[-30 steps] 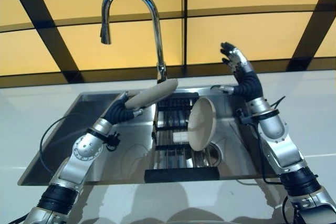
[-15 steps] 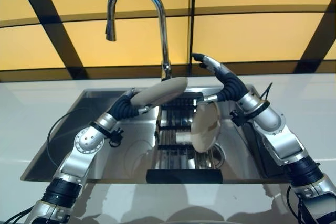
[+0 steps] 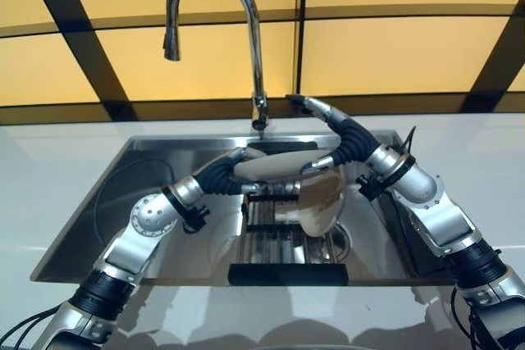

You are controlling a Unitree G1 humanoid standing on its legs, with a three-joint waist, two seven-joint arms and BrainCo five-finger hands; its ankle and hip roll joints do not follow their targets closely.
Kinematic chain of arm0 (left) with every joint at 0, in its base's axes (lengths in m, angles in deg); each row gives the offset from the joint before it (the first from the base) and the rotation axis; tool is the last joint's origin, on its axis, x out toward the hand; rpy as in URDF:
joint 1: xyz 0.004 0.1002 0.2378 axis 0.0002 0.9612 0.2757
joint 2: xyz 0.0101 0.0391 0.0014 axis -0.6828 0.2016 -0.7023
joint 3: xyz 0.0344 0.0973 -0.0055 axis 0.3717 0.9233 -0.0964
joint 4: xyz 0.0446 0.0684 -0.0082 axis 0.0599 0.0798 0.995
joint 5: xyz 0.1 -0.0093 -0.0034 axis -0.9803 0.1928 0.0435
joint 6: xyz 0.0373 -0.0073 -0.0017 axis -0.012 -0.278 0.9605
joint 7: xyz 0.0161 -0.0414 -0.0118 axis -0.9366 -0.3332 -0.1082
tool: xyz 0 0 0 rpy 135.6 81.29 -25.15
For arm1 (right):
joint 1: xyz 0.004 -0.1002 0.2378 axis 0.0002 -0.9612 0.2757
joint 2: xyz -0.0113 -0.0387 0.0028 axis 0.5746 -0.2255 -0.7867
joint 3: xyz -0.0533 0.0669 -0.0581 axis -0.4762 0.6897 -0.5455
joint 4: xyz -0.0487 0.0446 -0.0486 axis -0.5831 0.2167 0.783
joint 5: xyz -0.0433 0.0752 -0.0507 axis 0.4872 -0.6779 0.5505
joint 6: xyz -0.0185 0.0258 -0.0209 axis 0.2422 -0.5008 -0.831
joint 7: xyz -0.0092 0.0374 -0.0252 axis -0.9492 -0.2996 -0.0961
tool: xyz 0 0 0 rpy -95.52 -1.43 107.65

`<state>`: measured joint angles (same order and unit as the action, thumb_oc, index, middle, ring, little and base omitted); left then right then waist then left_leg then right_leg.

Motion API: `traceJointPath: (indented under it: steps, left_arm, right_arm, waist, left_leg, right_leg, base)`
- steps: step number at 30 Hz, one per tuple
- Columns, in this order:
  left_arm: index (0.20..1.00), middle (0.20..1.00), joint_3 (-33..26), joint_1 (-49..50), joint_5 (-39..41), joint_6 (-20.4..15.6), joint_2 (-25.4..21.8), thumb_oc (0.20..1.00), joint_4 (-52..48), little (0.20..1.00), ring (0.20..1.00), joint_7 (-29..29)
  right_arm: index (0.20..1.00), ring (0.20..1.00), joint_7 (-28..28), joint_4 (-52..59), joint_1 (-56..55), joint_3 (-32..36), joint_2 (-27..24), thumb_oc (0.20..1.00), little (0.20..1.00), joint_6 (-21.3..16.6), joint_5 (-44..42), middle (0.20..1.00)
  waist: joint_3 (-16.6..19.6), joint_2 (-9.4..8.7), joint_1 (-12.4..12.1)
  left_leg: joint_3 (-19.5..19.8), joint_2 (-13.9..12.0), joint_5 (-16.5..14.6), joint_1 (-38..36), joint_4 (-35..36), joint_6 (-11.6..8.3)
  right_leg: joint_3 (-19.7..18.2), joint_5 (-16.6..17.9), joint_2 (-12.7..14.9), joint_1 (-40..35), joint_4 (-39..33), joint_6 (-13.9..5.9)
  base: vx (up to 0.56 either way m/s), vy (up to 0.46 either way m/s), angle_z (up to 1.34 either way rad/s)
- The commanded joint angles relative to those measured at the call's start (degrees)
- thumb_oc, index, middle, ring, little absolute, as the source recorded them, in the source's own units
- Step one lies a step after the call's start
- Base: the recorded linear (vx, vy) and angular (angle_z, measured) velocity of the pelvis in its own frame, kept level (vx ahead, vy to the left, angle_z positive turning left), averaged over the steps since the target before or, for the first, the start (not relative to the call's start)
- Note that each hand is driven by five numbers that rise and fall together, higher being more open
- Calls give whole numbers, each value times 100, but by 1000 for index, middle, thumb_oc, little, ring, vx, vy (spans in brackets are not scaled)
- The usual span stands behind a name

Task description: Pick up plates and place into dishwasher.

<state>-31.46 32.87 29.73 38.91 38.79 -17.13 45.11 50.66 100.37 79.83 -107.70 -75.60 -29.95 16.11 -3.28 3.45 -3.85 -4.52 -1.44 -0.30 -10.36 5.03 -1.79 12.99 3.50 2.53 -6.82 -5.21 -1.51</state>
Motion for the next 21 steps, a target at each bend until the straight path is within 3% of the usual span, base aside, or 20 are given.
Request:
traceJointPath:
  steps: [1, 6, 13, 21]
  left_arm:
    - [200, 200, 276, -776, 536, -79, -117, 200, -196, 200, 200, -133]
    - [200, 200, 507, -851, 606, -13, -53, 200, -253, 200, 200, -242]
    - [200, 200, 440, -772, 684, 94, -185, 200, -308, 200, 200, -143]
    - [200, 200, 381, -588, 661, -34, -232, 200, -293, 200, 200, -93]
  right_arm:
    - [1000, 1000, 12, 286, 658, -264, -26, 1000, 1000, -75, -122, 1000]
    - [1000, 1000, 143, 228, 764, -437, 8, 1000, 1000, -12, -54, 1000]
    - [1000, 1000, 971, 421, 664, -583, -451, 1000, 1000, 183, 69, 1000]
    - [1000, 1000, 1038, 403, 656, -505, -652, 1000, 1000, 270, 287, 1000]
  waist:
    - [309, -353, -31]
    - [317, -346, -30]
    - [329, -384, 2]
    - [313, -401, 16]
  left_leg:
    - [-60, 388, -480, 126, -20, 223]
    - [-47, 399, -474, 131, -12, 222]
    - [-108, 387, -459, 131, -3, 231]
    - [-130, 378, -461, 115, -3, 228]
  right_leg:
    - [-44, -567, 131, -170, 21, -397]
    - [-41, -563, 145, -172, 21, -416]
    - [-43, -548, 161, -169, 21, -430]
    - [-74, -532, 159, -181, 21, -436]
  base:
    - [0, 0, 0]
    - [0, 0, 0]
    - [0, 0, 0]
    - [0, 0, 0]
